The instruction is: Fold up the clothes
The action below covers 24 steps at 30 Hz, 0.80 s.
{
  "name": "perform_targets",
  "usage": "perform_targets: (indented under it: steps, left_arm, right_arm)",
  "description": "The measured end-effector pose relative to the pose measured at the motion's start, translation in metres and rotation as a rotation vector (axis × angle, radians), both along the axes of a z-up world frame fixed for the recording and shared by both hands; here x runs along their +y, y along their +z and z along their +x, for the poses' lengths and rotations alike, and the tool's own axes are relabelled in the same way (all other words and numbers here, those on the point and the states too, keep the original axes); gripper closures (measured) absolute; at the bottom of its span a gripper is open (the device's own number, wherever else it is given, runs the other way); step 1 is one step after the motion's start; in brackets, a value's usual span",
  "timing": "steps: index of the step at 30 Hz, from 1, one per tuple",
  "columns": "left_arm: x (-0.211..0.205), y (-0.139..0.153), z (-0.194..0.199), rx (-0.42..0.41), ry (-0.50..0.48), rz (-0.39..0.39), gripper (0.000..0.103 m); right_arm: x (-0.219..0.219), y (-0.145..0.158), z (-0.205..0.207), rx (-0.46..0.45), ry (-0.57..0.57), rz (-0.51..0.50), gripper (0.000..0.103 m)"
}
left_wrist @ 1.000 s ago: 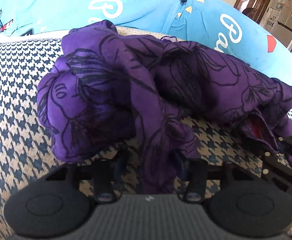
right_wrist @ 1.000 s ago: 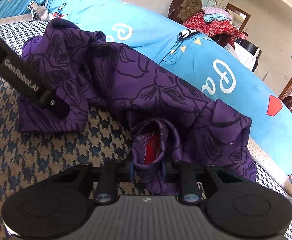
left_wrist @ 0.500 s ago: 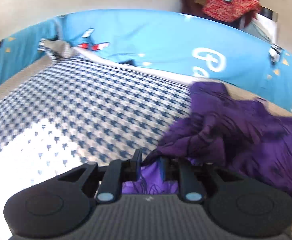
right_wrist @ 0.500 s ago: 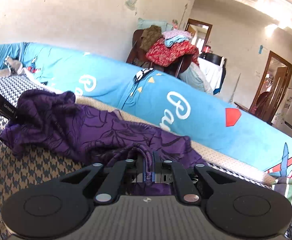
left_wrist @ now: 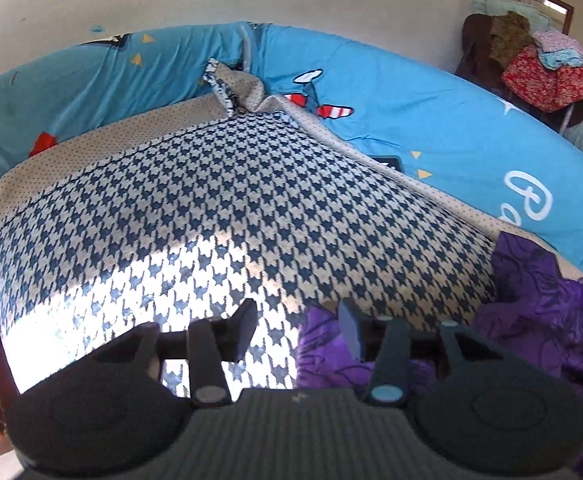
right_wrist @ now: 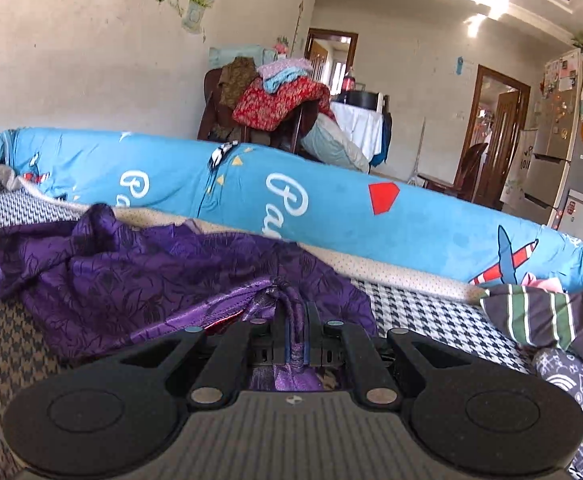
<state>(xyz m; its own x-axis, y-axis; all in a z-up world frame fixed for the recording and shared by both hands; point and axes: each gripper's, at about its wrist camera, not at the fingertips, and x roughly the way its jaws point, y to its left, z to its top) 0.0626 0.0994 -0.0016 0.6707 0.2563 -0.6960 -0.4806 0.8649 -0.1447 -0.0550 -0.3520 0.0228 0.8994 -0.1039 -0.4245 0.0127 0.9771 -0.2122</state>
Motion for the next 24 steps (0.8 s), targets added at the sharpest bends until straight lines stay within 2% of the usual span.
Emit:
perform_targets:
  steps: [2,4,7,10,11,13,15,18,21,24]
  left_arm:
    - [-0.020,-0.005,-0.011,-0.002,-0.106,-0.028,0.051]
    - [-0.041,-0.011,-0.023,-0.003,-0.215,-0.057,0.051]
    - [-0.073,-0.019,-0.040,-0.005,-0.377,-0.101,0.049]
    - [-0.116,-0.036,-0.059,0.022,-0.530,-0.056,0.038]
    - [-0.131,-0.042,-0.065,0.031,-0.581,-0.040,0.031]
    - [-0.158,-0.050,-0.075,0.043,-0.646,0.015,0.028]
    - [-0.177,-0.058,-0.080,0.046,-0.687,0.038,0.028]
    - [-0.196,-0.063,-0.080,0.027,-0.690,0.068,0.026]
    - [-0.206,-0.063,-0.075,0.000,-0.652,0.120,0.019]
    - [-0.206,-0.058,-0.065,-0.033,-0.590,0.129,0.013]
  right_arm:
    - [0.001,-0.005,-0.003,0.015,-0.012,0.007,0.096]
    - [0.001,-0.008,-0.007,0.009,-0.020,0.029,0.096]
    - [-0.001,-0.001,-0.014,-0.060,-0.031,0.080,0.096]
    - [-0.002,0.007,-0.020,-0.128,-0.040,0.139,0.096]
    - [-0.001,0.011,-0.021,-0.150,-0.038,0.153,0.096]
    - [-0.001,0.017,-0.022,-0.182,-0.032,0.183,0.096]
    - [0.000,0.024,-0.022,-0.212,-0.025,0.215,0.096]
    - [-0.004,0.033,-0.022,-0.244,-0.010,0.281,0.096]
    - [-0.008,0.039,-0.022,-0.267,-0.001,0.325,0.096]
    - [-0.012,0.044,-0.024,-0.281,0.012,0.366,0.096]
